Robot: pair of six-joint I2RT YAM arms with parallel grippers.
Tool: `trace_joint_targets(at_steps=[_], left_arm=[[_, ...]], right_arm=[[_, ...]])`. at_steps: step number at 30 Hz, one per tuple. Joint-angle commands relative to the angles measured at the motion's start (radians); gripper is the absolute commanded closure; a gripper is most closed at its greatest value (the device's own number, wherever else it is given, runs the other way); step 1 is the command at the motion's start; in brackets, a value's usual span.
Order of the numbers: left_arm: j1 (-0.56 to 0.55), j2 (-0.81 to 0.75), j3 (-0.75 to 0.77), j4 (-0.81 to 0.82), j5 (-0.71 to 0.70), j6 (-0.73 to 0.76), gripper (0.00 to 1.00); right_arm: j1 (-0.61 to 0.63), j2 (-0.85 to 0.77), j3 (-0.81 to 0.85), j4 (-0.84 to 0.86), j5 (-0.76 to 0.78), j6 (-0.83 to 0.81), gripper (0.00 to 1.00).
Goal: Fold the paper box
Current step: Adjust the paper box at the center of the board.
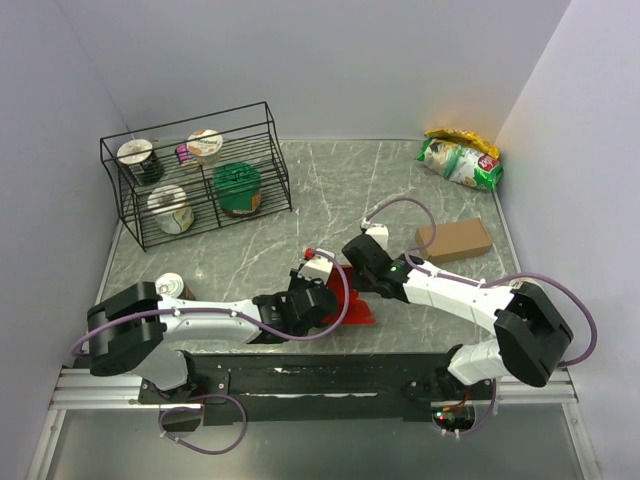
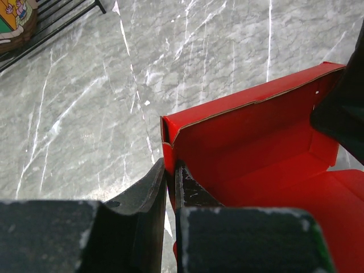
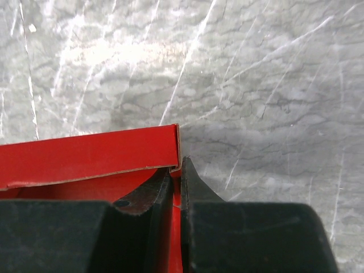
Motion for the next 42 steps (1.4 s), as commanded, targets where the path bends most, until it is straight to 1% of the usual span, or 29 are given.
trace_joint_targets(at_steps=[1,5,8,15,19,22,27,30,37,42], left_arm=[[0.018,-0.048,-0.024,-0.049,-0.089,0.076,0.99],[0.022,-0.051,-0.016,-0.064,-0.093,0.071,0.99],[0.032,-0.059,-0.02,-0.063,-0.087,0.068,0.99],[0.039,-0.025,-0.006,-0.055,-0.069,0.07,0.99],[0.047,0.004,0.002,-0.037,-0.044,0.074,0.99],[0.048,0.035,0.014,-0.041,-0.052,0.07,0.99],[0.05,0.033,0.013,-0.048,-0.044,0.051,0.99],[0.059,0.032,0.01,-0.037,-0.033,0.053,0.99],[0.075,0.027,0.0,-0.029,-0.017,0.048,0.99],[0.085,0.027,-0.016,0.0,-0.006,0.047,0.99]], right_arm=[[-0.016,0.034,0.022,-0.201,0.24,-0.01,1.0],[-0.017,0.079,0.035,-0.24,0.294,0.026,1.0],[-0.016,0.085,0.031,-0.243,0.298,0.039,1.0],[-0.017,0.073,0.019,-0.218,0.263,0.049,1.0],[-0.023,0.054,0.002,-0.165,0.208,0.04,1.0],[-0.049,0.056,-0.021,-0.117,0.162,0.036,1.0],[-0.133,0.071,-0.047,-0.117,0.145,0.052,1.0],[-0.134,0.056,-0.055,-0.114,0.142,0.066,1.0],[-0.141,0.125,-0.023,-0.146,0.15,0.103,1.0],[-0.18,0.149,-0.035,-0.137,0.099,0.115,1.0]])
